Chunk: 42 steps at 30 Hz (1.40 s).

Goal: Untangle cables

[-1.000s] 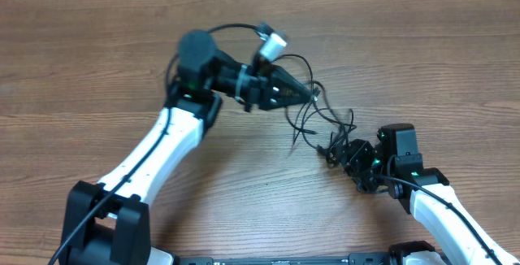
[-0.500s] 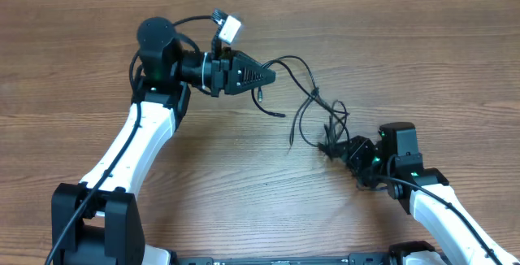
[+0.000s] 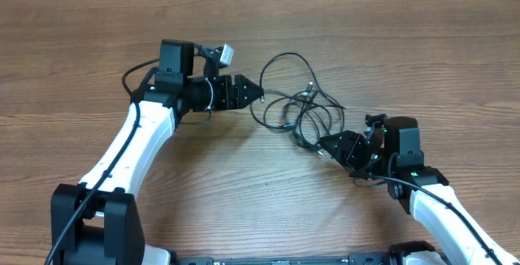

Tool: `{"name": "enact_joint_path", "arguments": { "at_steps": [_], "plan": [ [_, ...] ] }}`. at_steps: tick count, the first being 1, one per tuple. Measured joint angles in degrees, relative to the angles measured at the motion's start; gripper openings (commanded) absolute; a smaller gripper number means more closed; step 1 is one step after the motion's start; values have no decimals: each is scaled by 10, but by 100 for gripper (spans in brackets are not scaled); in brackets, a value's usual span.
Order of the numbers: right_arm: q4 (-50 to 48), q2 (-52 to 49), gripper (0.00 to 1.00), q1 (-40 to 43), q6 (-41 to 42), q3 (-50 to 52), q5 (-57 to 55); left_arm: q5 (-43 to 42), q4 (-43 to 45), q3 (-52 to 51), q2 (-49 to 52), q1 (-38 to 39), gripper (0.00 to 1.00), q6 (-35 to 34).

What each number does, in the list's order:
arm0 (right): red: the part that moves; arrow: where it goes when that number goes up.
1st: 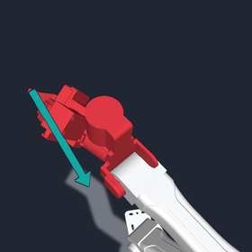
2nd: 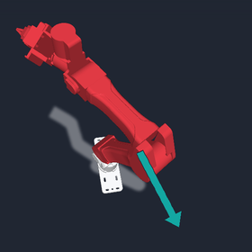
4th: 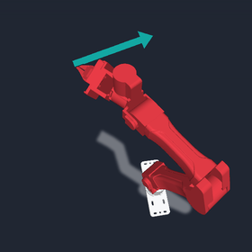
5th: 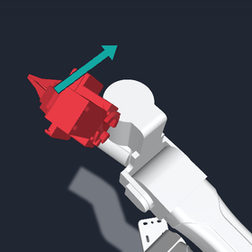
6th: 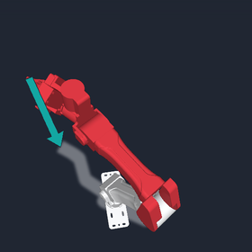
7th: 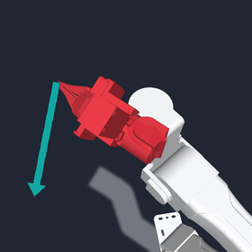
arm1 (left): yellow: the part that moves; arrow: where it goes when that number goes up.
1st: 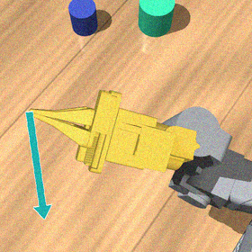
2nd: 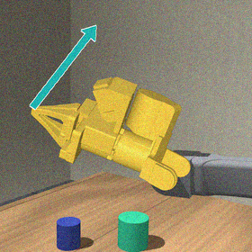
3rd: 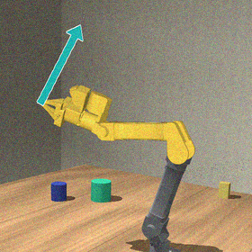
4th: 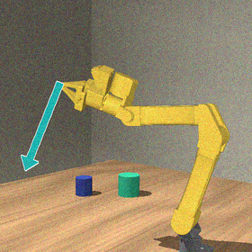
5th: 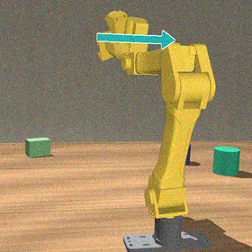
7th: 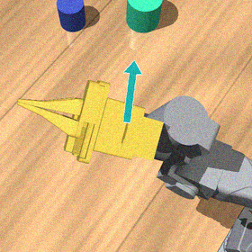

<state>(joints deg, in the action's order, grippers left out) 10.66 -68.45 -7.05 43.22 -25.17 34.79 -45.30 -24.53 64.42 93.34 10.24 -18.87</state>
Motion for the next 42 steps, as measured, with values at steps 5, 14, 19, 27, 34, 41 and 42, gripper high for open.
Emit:
{"name": "enact_joint_path", "arguments": {
  "at_steps": [5, 14, 19, 27, 34, 41, 42],
  "plan": [
    [2, 0, 57, 0, -5, 0, -3, 29, -7, 0, 0, 10, 52, 21],
    [23, 0, 57, 0, -9, 0, -12, 177, -64, 0, 0, 117, 63, 27],
    [30, 0, 57, 0, -11, 0, -27, 251, -70, 0, 4, 157, 59, 17],
    [31, 0, 57, 0, -11, 0, -33, 299, -30, 0, 73, 171, 56, -25],
    [30, 0, 57, 0, -11, 0, -35, 280, 32, 0, 128, 176, 52, -81],
    [31, 0, 57, 0, -11, 0, -35, 276, 43, 0, 161, 202, 51, -142],
    [31, 0, 57, 0, -11, 0, -35, 276, 45, 0, 163, 206, 49, -147]
  ]
}}
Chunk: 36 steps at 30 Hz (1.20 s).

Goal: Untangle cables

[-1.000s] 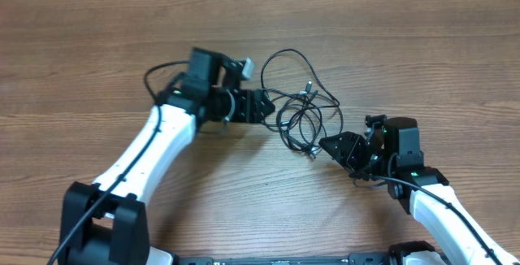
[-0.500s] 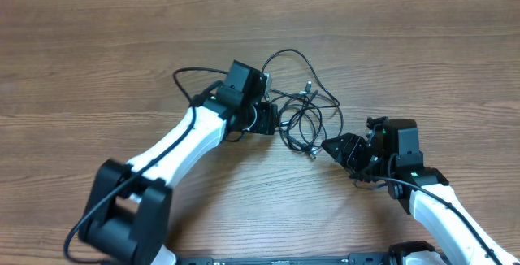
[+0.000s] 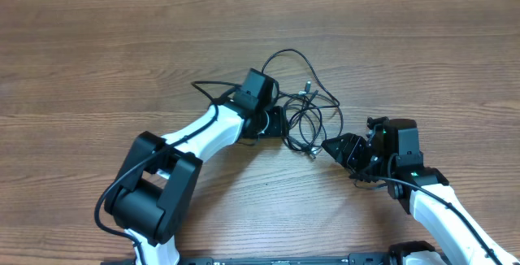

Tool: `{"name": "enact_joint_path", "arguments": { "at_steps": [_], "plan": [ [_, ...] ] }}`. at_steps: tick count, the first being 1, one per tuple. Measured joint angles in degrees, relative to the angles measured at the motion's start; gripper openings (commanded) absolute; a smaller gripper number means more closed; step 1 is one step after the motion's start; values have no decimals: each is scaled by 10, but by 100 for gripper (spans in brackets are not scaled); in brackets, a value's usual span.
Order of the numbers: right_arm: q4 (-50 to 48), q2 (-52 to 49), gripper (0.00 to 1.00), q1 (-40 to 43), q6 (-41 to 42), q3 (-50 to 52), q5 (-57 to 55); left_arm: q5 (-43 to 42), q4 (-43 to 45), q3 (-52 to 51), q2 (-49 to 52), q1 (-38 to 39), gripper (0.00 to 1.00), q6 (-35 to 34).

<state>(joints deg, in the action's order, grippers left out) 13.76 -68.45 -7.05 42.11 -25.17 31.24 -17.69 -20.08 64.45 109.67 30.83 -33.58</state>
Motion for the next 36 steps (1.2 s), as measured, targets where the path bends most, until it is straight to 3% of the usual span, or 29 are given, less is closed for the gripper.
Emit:
{"name": "enact_joint_path", "arguments": {
  "at_steps": [4, 7, 18, 30, 36],
  "plan": [
    [0, 0, 57, 0, -1, 0, 0, 2, 4, 0, 3, 6, 27, -17],
    [0, 0, 57, 0, -1, 0, -1, 2, 4, 0, 6, 7, 16, -25],
    [0, 0, 57, 0, -1, 0, -1, 1, 4, 0, 7, 7, 13, -25],
    [0, 0, 57, 0, -1, 0, -1, 17, 6, 0, 7, 11, 24, -44],
    [1, 0, 57, 0, -1, 0, -1, 32, 12, 0, 7, 18, 4, -54]
  ]
}}
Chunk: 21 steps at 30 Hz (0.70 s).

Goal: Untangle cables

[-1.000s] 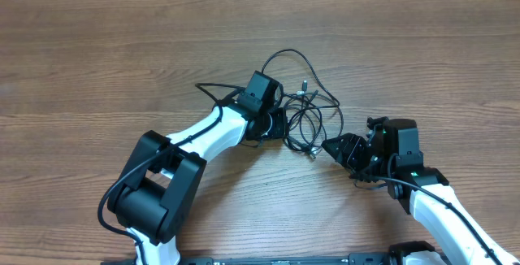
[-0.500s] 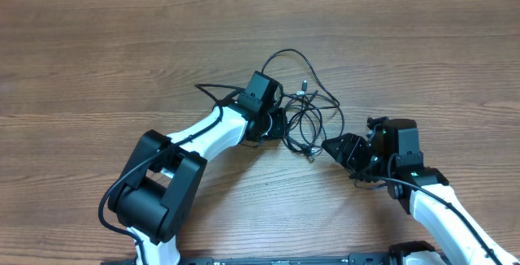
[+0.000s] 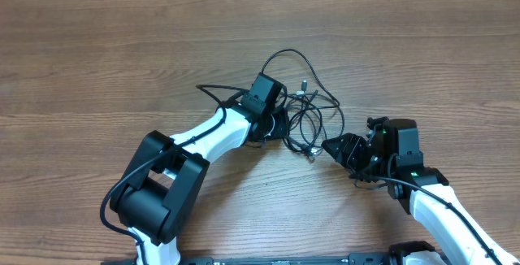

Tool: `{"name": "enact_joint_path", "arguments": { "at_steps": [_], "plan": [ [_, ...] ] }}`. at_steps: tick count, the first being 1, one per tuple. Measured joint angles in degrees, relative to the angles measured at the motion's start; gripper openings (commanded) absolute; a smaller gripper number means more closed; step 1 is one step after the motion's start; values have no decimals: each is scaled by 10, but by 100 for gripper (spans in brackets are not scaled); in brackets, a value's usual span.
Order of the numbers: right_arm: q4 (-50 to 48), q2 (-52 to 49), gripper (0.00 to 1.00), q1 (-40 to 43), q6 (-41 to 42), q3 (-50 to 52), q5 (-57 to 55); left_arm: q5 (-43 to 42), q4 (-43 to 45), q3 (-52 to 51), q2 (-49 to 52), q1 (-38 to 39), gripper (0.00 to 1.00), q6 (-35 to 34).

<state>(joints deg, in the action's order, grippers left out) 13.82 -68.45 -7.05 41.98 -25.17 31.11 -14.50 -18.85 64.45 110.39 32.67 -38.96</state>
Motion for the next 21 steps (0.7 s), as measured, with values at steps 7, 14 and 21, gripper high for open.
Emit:
{"name": "enact_joint_path", "arguments": {
  "at_steps": [7, 14, 21],
  "plan": [
    [-1, 0, 60, 0, 0, 0, 0, -10, 1, 0, 0, -1, 4, -1],
    [-14, 0, 61, 0, 0, 0, 0, -51, -30, 14, -22, -5, 4, 32],
    [-30, 0, 61, 0, 0, 0, -3, -37, -68, 26, -148, -5, 4, 58]
  ]
}}
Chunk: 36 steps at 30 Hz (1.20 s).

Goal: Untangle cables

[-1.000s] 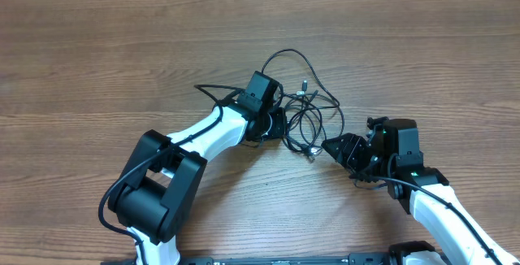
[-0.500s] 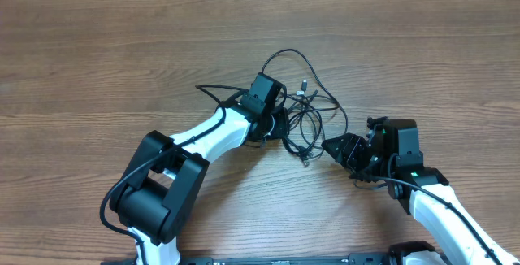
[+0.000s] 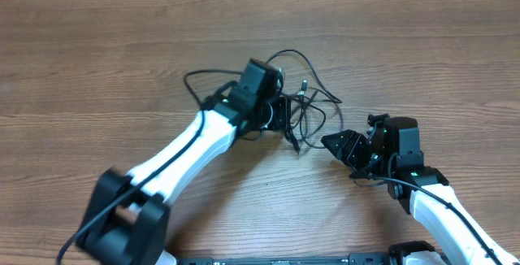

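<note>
A thin black cable (image 3: 313, 94) lies in a tangle of loops at the table's middle, with small metal plugs (image 3: 305, 84) showing near its top. My left gripper (image 3: 288, 117) reaches into the tangle's left side. It looks shut on the cable, though the wrist partly hides its fingers. A loose strand hangs down to a cable end (image 3: 297, 146) just below it. My right gripper (image 3: 326, 141) points left, a little to the right of that end. Its fingers come together to a point, apart from the cable.
The wooden table (image 3: 97, 45) runs out on all sides. The left arm's own black lead (image 3: 199, 82) loops out beside its wrist. The right arm's body (image 3: 398, 147) sits at the lower right.
The left arm has risen and shifted slightly, and the tangle has drawn tighter and to the left with it. The loose cable end has moved away from my right gripper, which has barely moved.
At first my left gripper was at the tangle's left edge, with the right gripper's tip at its lower right loop. Then the left gripper was down on the tangle's left side. Now the bundle is pulled leftward, clear of the right gripper.
</note>
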Tool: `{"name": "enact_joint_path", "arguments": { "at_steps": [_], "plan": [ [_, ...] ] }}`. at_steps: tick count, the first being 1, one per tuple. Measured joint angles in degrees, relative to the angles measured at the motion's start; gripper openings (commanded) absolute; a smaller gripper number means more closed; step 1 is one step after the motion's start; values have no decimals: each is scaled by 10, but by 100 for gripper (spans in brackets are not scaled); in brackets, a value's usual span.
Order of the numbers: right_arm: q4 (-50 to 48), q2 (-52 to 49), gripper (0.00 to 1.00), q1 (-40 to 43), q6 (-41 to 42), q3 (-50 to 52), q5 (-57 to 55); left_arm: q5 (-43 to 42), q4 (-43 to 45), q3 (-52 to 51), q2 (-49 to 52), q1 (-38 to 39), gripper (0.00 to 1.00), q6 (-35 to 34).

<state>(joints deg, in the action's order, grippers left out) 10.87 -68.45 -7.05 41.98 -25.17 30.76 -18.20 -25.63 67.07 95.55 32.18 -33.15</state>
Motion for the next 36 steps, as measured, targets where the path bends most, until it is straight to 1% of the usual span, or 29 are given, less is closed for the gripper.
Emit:
{"name": "enact_joint_path", "arguments": {
  "at_steps": [4, 13, 14, 18, 24, 31, 33, 36],
  "plan": [
    [-17, 0, 61, 0, 1, 0, 3, 5, -17, 5, -39, 5, 4, 6],
    [-110, 0, 61, 0, 29, 0, 81, 50, -66, 6, -42, 38, 4, 14],
    [-115, 0, 61, 0, 31, 0, 83, 52, -66, 6, -42, 39, 3, 15],
    [-123, 0, 61, 0, 44, 0, 86, 51, -63, 6, -42, 46, 4, 17],
    [-47, 0, 61, 0, 56, 0, 62, -16, -5, 6, -42, 50, 4, 16],
    [10, 0, 60, 0, 58, 0, 43, -101, 82, 6, -42, 49, 4, 6],
    [33, 0, 60, 0, 58, 0, 34, -123, 111, 6, -42, 44, 4, 3],
    [68, 0, 60, 0, 58, 0, 16, -144, 125, 6, -45, 27, 4, -2]
  ]
}}
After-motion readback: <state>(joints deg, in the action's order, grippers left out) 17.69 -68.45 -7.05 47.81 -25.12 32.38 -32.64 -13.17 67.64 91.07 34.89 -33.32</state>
